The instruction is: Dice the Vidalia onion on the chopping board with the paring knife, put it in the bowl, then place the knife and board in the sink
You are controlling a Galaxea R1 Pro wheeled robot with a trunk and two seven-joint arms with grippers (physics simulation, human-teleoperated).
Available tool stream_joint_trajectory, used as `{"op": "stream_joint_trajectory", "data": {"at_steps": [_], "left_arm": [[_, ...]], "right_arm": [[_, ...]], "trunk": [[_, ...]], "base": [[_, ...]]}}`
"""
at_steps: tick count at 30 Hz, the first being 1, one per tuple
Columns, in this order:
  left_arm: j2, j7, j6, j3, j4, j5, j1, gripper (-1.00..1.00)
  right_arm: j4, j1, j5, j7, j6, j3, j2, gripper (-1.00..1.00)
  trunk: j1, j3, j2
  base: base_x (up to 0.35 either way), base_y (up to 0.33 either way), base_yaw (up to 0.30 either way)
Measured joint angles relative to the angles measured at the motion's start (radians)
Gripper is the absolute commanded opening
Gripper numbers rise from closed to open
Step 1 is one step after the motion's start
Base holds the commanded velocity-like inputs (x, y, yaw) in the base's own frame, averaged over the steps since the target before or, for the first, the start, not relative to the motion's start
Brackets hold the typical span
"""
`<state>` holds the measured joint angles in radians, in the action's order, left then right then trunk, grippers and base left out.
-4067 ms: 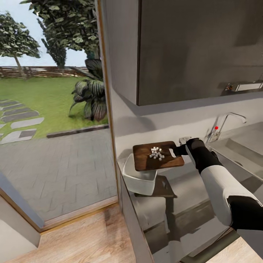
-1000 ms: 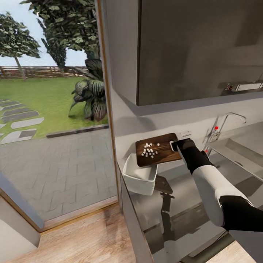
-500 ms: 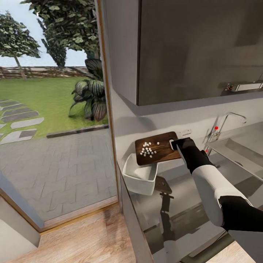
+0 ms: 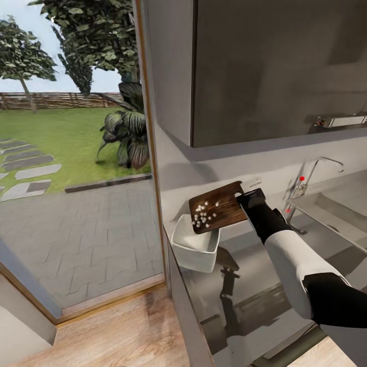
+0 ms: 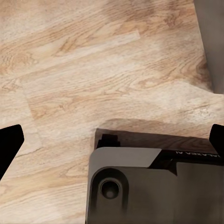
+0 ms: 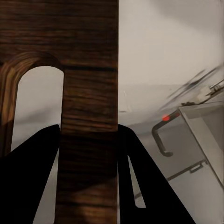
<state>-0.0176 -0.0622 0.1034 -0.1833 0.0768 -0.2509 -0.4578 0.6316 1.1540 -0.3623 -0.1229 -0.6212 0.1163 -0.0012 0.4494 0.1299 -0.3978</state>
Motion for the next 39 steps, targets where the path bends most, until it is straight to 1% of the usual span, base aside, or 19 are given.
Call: {"op": "stream_joint_trajectory", "data": {"at_steps": [26, 33, 35, 37, 38, 39], "left_arm": [[0.000, 0.000, 0.000, 0.000, 0.000, 0.000, 0.001, 1.00], [0.000, 0.000, 0.000, 0.000, 0.000, 0.000, 0.000, 1.00], [0.000, 0.000, 0.000, 0.000, 0.000, 0.000, 0.001, 1.00], [0.000, 0.000, 0.000, 0.000, 0.000, 0.000, 0.001, 1.00], [0.000, 0.000, 0.000, 0.000, 0.000, 0.000, 0.001, 1.00], [0.000, 0.000, 0.000, 0.000, 0.000, 0.000, 0.001, 1.00]], "right_arm": [[0.002, 0.000, 0.000, -0.001, 0.000, 0.001, 0.000, -1.00], [0.002, 0.000, 0.002, 0.001, 0.005, -0.004, -0.006, -1.00], [0.002, 0.000, 0.005, 0.012, 0.026, -0.026, -0.011, -1.00], [0.001, 0.001, 0.032, 0.048, 0.038, -0.109, -0.016, -1.00], [0.001, 0.001, 0.064, 0.092, 0.041, -0.187, -0.022, -1.00], [0.000, 0.001, 0.070, 0.127, 0.042, -0.236, -0.031, -1.00]], "trunk": [[0.000, 0.000, 0.000], [0.000, 0.000, 0.000], [0.000, 0.000, 0.000], [0.000, 0.000, 0.000], [0.000, 0.000, 0.000], [0.000, 0.000, 0.000]], "base": [[0.000, 0.000, 0.000], [0.000, 0.000, 0.000], [0.000, 0.000, 0.000], [0.000, 0.000, 0.000], [0.000, 0.000, 0.000], [0.000, 0.000, 0.000]]}}
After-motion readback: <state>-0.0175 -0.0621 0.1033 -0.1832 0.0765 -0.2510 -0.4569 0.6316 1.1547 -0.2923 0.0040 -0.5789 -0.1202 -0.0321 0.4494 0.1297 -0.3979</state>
